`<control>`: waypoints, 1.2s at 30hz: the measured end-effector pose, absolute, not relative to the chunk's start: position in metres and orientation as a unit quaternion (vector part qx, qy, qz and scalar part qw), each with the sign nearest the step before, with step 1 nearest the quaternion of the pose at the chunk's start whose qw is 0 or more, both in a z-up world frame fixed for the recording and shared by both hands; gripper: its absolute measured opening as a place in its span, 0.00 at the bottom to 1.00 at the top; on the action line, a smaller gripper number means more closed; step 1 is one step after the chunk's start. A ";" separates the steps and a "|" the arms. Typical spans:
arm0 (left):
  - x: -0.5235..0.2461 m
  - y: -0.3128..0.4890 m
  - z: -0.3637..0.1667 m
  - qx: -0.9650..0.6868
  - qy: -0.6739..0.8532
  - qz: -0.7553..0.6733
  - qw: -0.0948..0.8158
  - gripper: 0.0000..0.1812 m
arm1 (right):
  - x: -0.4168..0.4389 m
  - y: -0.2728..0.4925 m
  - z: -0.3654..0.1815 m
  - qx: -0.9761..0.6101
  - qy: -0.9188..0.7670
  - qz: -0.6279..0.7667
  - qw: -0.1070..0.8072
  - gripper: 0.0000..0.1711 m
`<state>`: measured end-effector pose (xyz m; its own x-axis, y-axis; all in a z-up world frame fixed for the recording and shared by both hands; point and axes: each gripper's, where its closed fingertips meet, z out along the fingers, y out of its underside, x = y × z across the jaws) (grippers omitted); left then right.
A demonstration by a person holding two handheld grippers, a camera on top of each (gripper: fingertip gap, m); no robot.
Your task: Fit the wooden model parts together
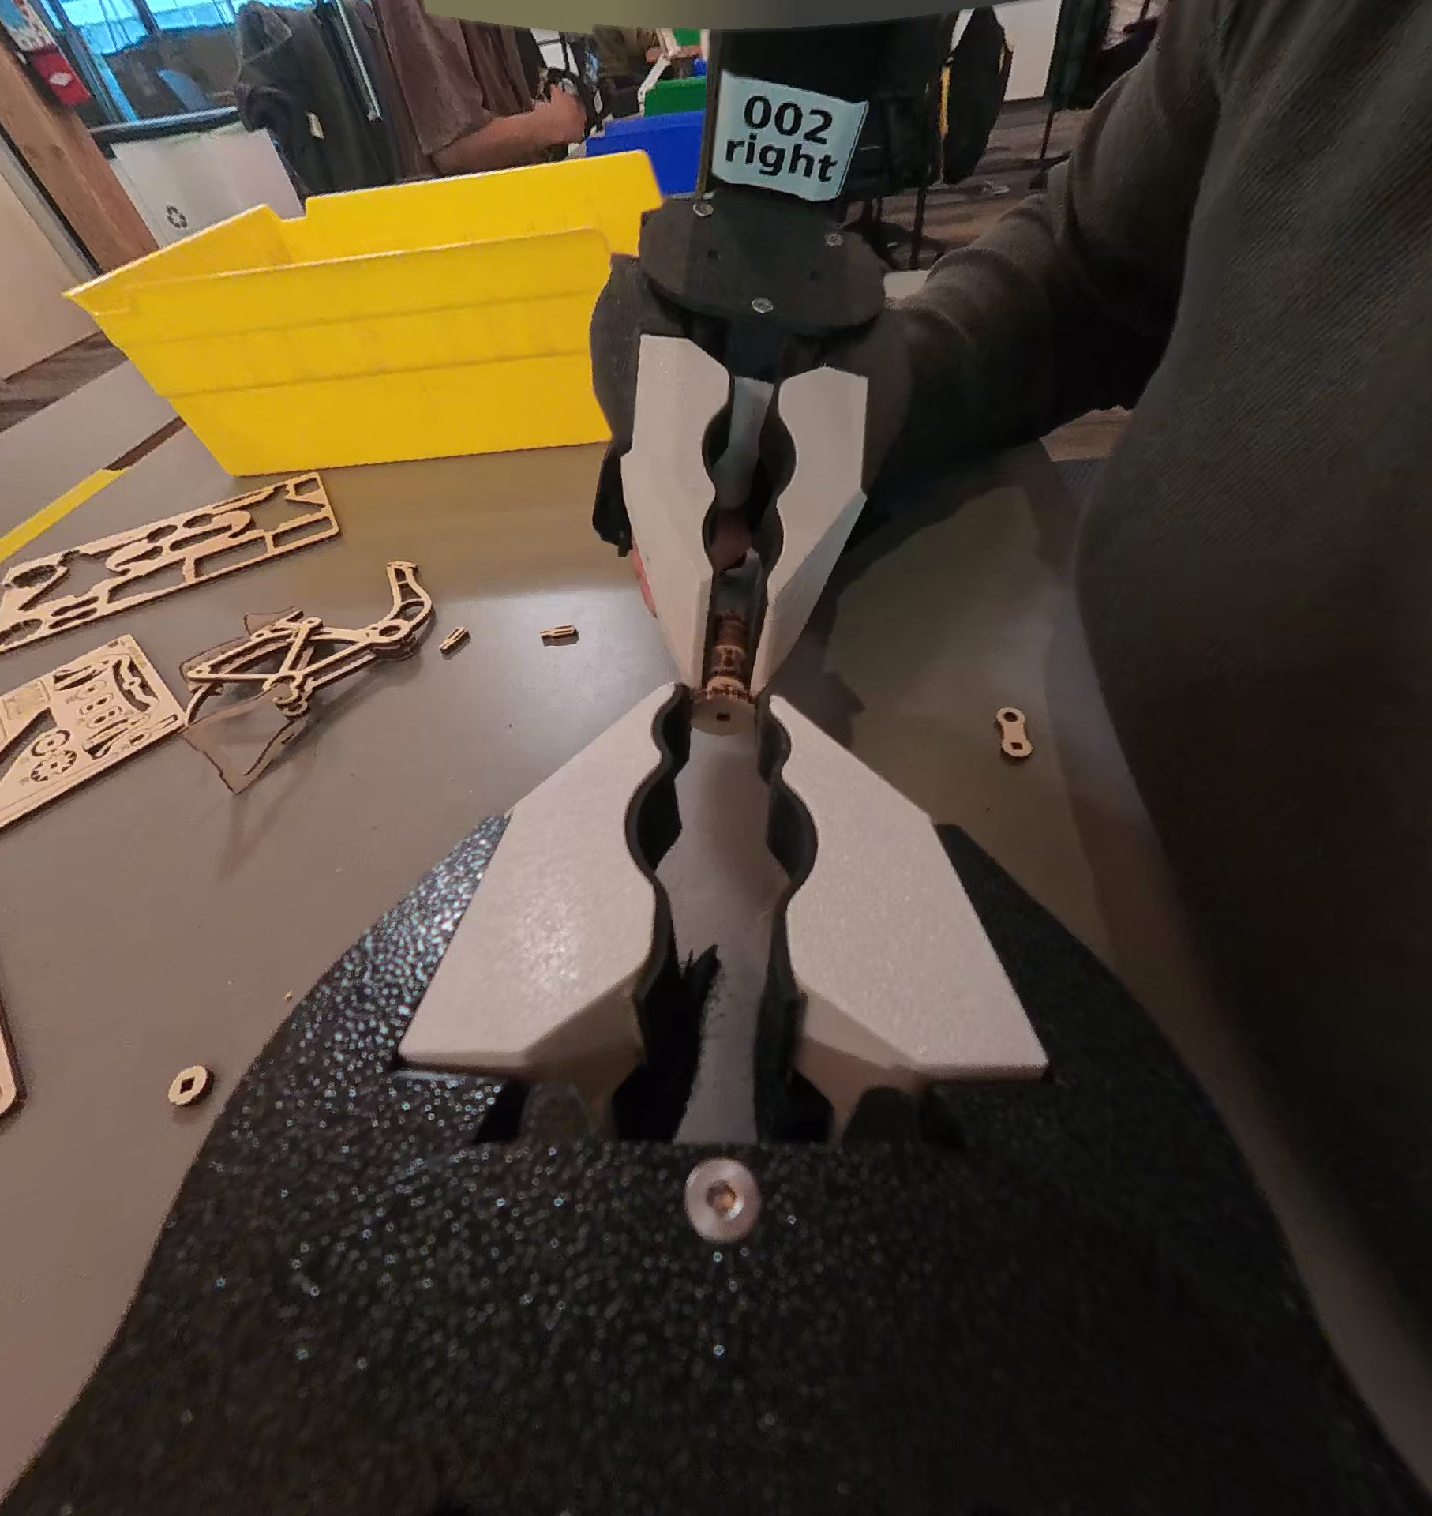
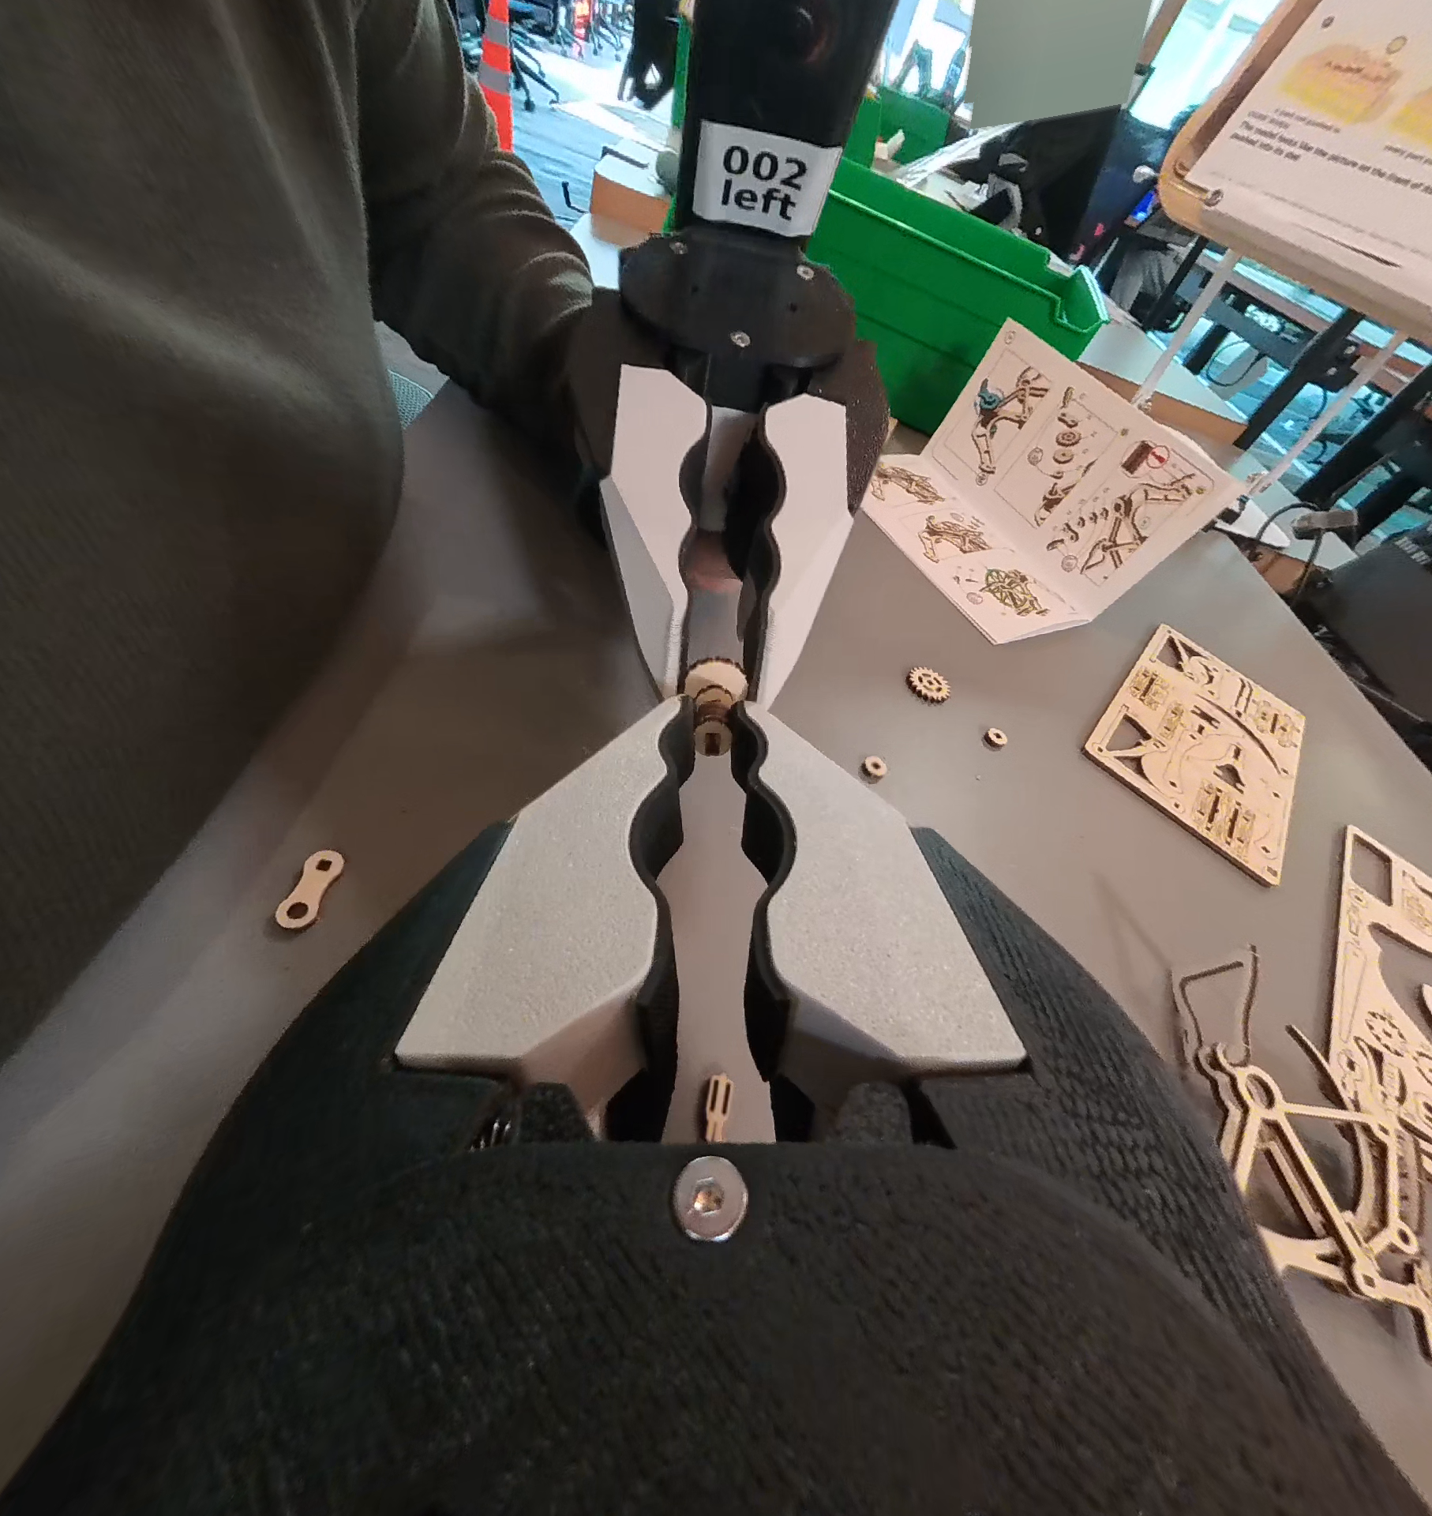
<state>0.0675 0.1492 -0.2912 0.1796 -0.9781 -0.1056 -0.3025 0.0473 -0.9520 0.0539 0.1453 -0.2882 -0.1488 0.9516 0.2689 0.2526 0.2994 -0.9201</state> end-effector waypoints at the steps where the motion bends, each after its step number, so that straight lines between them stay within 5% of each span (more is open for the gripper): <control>1: 0.067 0.151 -0.291 -0.599 0.533 -0.344 0.488 0.07 | 0.054 0.147 -0.289 -0.462 -0.655 0.376 0.465 0.03; 36: 0.064 0.129 -0.234 -0.481 0.450 -0.455 0.599 0.07 | 0.054 0.127 -0.234 -0.401 -0.520 0.622 0.426 0.04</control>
